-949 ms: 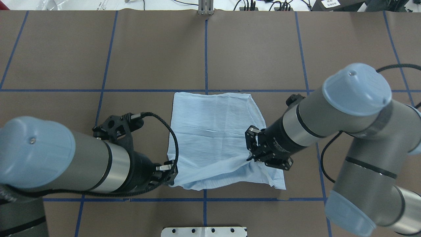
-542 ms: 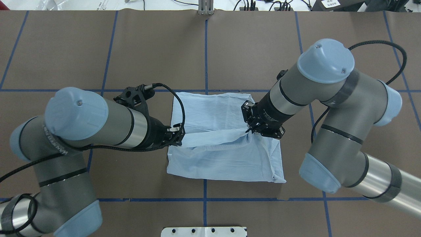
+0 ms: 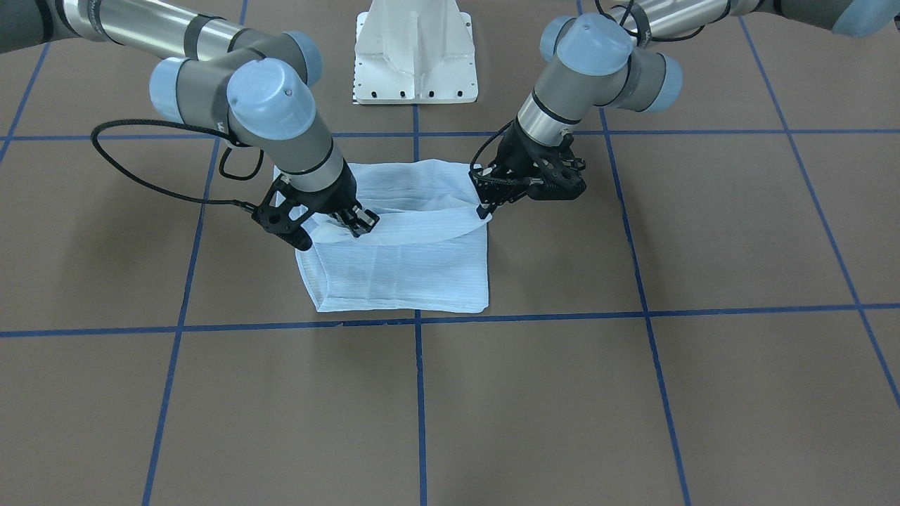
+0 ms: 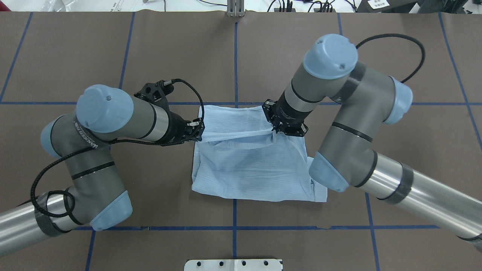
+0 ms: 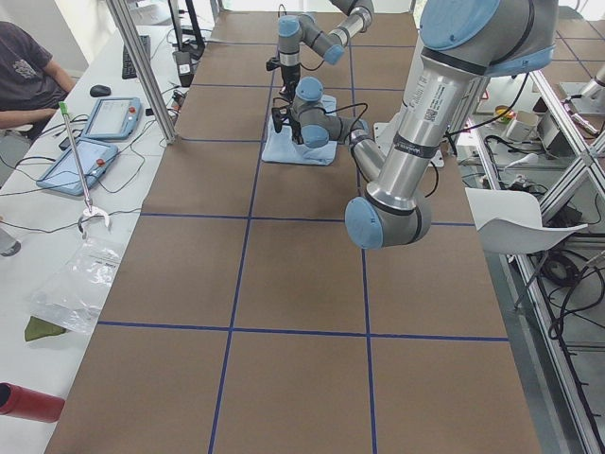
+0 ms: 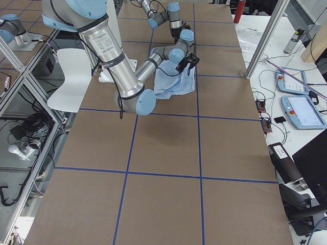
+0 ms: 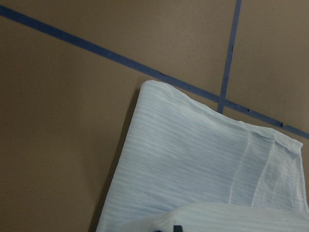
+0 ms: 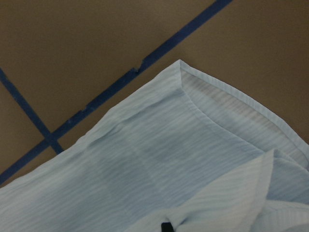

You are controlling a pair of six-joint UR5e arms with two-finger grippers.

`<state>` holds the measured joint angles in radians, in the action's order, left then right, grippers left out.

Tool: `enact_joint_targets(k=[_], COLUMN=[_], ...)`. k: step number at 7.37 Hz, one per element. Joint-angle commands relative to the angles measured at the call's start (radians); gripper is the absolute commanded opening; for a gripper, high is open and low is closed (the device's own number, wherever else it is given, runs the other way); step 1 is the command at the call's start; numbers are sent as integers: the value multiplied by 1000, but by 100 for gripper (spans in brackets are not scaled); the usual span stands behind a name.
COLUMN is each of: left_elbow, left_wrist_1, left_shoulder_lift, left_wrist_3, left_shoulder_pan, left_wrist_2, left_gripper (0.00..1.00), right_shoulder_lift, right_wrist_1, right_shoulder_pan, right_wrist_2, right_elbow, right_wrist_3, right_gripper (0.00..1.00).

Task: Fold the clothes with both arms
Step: 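Lift the near edge and fold it over toward the far edge with both grippers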

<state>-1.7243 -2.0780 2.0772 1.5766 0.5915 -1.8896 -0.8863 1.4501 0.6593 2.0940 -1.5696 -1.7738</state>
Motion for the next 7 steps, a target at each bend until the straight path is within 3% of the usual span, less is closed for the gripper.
enact_joint_targets(k=[1, 4, 5, 6, 7], left_elbow=[79, 205, 206, 206, 206], left_wrist_1=[-54, -168, -175, -175, -175], left_shoulder_lift=[55, 72, 76, 86, 87], left_wrist_3=[-7, -9, -9, -6, 0], left_shoulder_pan=[24, 44, 44, 47, 47], left_wrist_2=[0, 1, 1, 1, 1], left_gripper=[0, 0, 0, 25, 99], right_shoulder_lift=[17, 20, 26, 24, 24], right_wrist_1=[-80, -83, -85, -102, -123], right_shoulder_pan=[17, 37, 36, 36, 39], right_wrist_2=[-5, -3, -5, -6, -9], right_elbow=[103, 111, 112, 114, 131], right_wrist_3=[8, 30, 30, 30, 27], right_gripper=[0, 0, 64, 100, 100])
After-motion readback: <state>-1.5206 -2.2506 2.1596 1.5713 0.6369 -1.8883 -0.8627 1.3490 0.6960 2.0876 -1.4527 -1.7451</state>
